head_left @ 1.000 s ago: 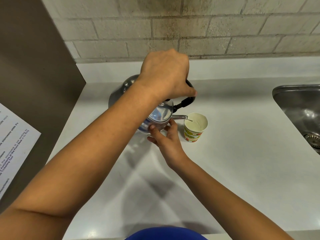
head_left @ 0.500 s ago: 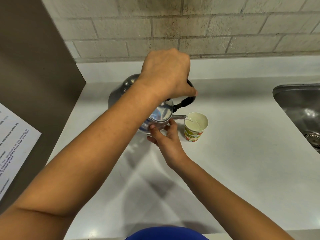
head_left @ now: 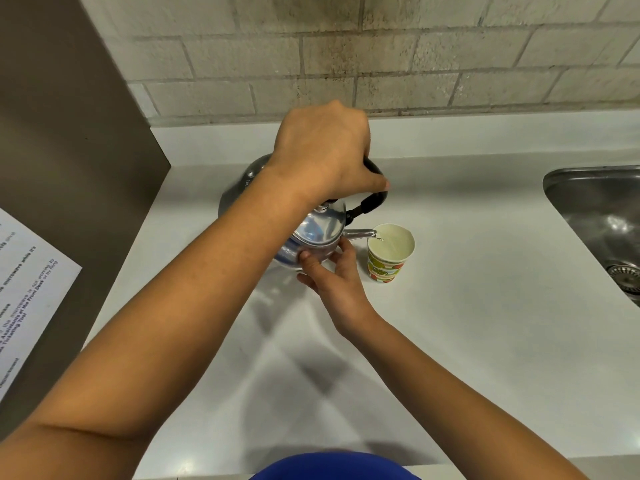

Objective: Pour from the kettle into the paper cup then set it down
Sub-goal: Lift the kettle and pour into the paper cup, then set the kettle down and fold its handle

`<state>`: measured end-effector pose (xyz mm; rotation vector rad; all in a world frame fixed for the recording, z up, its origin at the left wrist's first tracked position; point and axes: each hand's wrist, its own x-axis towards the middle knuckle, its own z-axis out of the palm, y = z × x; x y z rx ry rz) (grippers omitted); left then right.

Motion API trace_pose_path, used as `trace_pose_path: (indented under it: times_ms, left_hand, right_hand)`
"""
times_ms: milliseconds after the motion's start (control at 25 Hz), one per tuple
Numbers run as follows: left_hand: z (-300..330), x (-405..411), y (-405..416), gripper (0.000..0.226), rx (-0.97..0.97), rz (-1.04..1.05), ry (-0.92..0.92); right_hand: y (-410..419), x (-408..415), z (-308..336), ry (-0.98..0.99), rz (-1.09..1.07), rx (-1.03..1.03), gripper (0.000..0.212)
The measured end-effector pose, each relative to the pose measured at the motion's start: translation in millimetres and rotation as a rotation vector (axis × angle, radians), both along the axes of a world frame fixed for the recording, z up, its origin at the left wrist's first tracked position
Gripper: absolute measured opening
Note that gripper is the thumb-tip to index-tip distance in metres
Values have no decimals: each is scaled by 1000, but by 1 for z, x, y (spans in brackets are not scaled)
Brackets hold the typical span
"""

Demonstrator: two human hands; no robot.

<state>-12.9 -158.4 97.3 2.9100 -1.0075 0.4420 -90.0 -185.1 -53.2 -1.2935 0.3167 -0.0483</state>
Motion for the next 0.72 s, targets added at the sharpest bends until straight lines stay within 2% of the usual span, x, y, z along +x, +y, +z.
trace_pose_path:
  times_ms: [400,520,640,720]
  left_hand:
    - [-18,16,39,49,-322,113,214]
    - [-23,17,48,49,-423,151,291]
    - [-26,17,59,49,-514,166,332]
    - [-29,16,65,49,-564,170,339]
  right_hand:
    - [-5,-5,-1,48,31,-105,72]
    - [0,-15,1,41,-73,-291,73]
    - [-1,-19,20,-267,-297,-570,63]
    - [-14,-2,40,-474,-365,-861,54]
